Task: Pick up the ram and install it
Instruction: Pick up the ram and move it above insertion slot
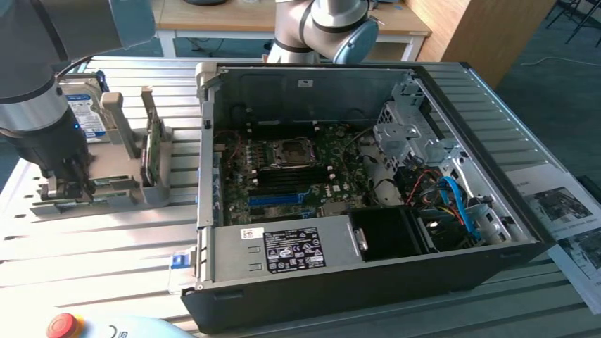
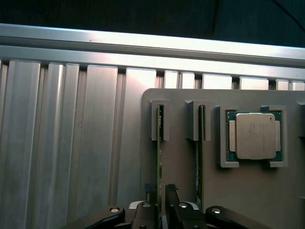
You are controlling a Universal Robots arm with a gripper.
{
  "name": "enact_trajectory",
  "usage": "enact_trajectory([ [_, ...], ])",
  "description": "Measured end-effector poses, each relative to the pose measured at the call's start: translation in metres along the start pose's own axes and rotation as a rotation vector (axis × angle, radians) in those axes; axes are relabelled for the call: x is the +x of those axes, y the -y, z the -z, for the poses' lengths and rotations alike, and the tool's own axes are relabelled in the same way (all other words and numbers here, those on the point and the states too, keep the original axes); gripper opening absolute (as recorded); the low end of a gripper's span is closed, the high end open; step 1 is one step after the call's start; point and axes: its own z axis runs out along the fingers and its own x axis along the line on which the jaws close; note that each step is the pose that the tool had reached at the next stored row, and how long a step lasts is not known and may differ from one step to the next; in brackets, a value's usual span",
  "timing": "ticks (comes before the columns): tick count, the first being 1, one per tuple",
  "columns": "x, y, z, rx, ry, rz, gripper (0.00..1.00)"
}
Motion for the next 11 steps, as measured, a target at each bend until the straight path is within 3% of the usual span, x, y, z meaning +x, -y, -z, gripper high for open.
enact_trajectory([
  [11, 0.0002, 0.0047, 0.0002, 0.0001, 0.0, 0.0, 0.21],
])
